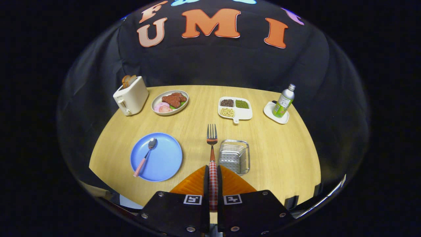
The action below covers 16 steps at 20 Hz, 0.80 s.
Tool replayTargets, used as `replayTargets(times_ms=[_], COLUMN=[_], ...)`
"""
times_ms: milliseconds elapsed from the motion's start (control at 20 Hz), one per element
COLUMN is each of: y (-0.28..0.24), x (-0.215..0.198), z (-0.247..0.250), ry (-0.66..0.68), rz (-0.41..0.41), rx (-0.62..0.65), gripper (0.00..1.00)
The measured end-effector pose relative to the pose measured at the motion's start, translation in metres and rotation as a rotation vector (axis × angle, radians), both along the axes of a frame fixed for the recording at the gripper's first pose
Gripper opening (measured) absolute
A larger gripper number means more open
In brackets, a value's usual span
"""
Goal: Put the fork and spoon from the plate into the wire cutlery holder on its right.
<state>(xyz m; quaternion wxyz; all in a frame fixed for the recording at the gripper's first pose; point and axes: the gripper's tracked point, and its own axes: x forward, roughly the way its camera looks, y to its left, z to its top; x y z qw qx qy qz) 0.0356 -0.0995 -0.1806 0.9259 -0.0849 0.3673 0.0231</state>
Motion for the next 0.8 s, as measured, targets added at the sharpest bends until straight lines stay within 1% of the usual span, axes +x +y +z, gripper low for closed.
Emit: replayTargets(times_ms=[200,600,800], y=[-0.025,-0.033,-0.036], x=[-0.009,0.001,0.015], z=[-0.013,-0.026,-0.037], ry=[0.137,0.383,0.476], rz=[-0.032,0.002,0.009], rx=[-0.019,-0.057,-0.098], gripper=[0.10,0.10,0.10])
